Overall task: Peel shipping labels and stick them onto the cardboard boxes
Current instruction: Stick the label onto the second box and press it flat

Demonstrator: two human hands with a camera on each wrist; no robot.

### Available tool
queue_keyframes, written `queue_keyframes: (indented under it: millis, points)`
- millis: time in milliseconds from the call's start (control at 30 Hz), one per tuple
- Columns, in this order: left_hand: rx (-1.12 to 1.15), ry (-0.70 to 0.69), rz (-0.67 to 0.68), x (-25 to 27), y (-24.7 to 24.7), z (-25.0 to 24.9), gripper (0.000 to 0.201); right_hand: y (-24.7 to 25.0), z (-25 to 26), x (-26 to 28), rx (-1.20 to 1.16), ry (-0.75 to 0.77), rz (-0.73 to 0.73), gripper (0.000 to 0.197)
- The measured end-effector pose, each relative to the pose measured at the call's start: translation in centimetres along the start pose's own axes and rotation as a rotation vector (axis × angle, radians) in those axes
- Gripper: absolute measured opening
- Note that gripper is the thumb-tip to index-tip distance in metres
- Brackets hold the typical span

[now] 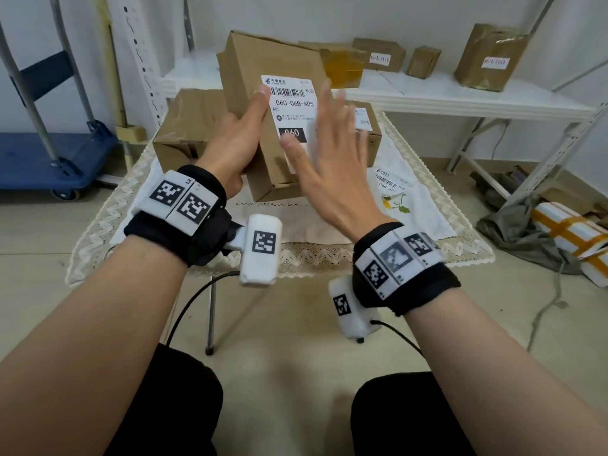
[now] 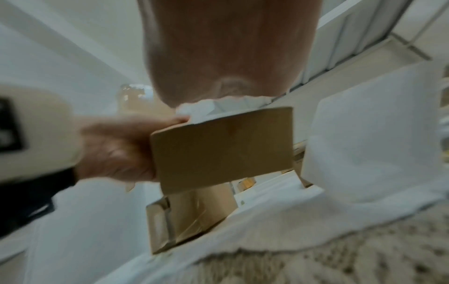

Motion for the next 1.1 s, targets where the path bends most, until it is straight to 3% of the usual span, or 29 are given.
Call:
queue_keyframes:
  millis: [100, 300, 467, 567, 900, 1100]
  points:
    - [0.024, -0.001, 0.002, 0.7, 0.3, -0.8, 0.045, 1.5, -3.5, -0.3, -0.144, -0.163, -0.041, 0.081]
    - [0.095, 0.024, 0.008, 1.4, 0.9, -1.3, 0.04, 1.4, -5.8, 0.3, -0.476, -0.313, 0.081, 0.072]
    - [0.104, -0.021, 0.026, 1.7, 0.7, -2.4, 0.035, 2.5, -6.3, 0.2, -0.607, -0.334, -0.001, 0.045]
    - [0.114, -0.037, 0.04, 1.6, 0.5, -2.8, 0.036, 3.0, -5.8, 0.0, -0.609, -0.285, -0.004, 0.038]
    - [0.504, 0.044, 0.121, -0.1, -0.8, -1.6, 0.04, 1.6, -6.1, -2.1, -1.124, -0.329, -0.023, 0.048]
    - [0.391, 0.147, 0.115, -0.8, -0.2, -0.7, 0.028, 0.5, -6.4, -3.4, -1.222, -0.41, -0.01, 0.047]
Point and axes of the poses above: each hand's wrist, its own x-axis away from the middle knuckle, its own y-axis out of the back of the hand, z = x × y, the point moved 8 cm from there along -x, towards the middle knuckle, and after that the axes turned 14 degrees about z, right-handed, at the moved point
